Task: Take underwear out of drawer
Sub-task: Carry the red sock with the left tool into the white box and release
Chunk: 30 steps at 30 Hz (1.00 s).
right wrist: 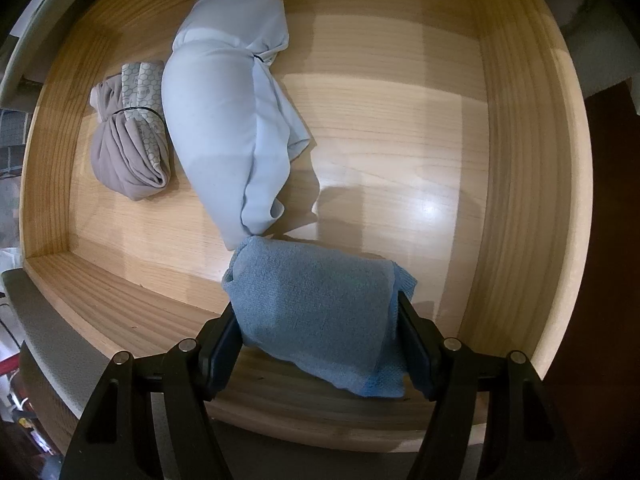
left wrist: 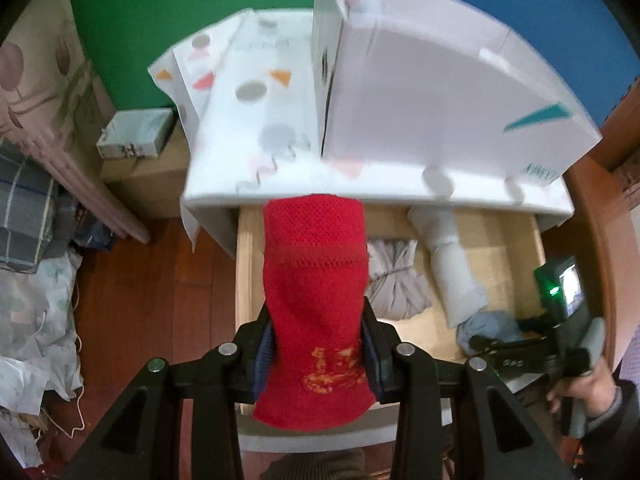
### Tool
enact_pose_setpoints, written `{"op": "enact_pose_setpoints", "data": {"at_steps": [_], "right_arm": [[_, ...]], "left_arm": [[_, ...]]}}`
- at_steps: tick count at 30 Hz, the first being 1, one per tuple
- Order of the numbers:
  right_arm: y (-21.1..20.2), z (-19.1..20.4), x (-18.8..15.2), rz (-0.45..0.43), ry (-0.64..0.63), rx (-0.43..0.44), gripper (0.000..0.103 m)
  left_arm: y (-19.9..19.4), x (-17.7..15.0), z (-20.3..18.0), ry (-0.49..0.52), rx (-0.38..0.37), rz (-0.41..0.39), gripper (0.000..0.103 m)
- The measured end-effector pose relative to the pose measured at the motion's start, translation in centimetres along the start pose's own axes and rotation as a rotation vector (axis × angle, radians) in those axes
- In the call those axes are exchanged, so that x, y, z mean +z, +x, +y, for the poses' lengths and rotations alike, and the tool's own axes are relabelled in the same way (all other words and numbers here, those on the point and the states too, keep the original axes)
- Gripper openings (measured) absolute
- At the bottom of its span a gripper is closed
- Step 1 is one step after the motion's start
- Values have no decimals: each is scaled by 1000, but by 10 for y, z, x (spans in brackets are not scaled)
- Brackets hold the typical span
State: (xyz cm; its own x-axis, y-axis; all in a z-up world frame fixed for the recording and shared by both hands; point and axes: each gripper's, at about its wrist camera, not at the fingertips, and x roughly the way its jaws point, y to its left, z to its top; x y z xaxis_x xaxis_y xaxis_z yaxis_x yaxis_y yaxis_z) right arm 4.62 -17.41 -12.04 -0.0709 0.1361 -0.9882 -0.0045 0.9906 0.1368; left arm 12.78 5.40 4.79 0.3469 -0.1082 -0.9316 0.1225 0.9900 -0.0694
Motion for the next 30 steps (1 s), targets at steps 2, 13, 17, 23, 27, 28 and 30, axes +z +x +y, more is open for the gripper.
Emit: {"op": "enact_pose_setpoints", "data": {"at_steps": [2, 13, 17, 23, 27, 28, 30], "right_arm": [[0, -1, 1, 1, -2, 2, 66], [1, 0, 1, 1, -8, -3, 66], [1, 2, 1, 3, -7, -2, 66], [1, 2, 2, 4, -3, 8, 66], [3, 1, 2, 2, -1, 14, 66], [3, 1, 2, 1, -1, 14, 66], [3, 0, 2, 1, -1, 11, 66]], "left_arm": [[-17, 7, 0, -1, -4, -32, 38], [-111, 61, -14, 43, -1, -241, 38], [-124, 87, -24, 52, -10, -282, 38], [-121, 130, -47, 93, 7, -331, 38], [-104, 146, -54, 89, -1, -326, 38], [-98, 151, -56, 85, -7, -322, 38], [-88, 156, -59, 87, 2, -315, 38]]}}
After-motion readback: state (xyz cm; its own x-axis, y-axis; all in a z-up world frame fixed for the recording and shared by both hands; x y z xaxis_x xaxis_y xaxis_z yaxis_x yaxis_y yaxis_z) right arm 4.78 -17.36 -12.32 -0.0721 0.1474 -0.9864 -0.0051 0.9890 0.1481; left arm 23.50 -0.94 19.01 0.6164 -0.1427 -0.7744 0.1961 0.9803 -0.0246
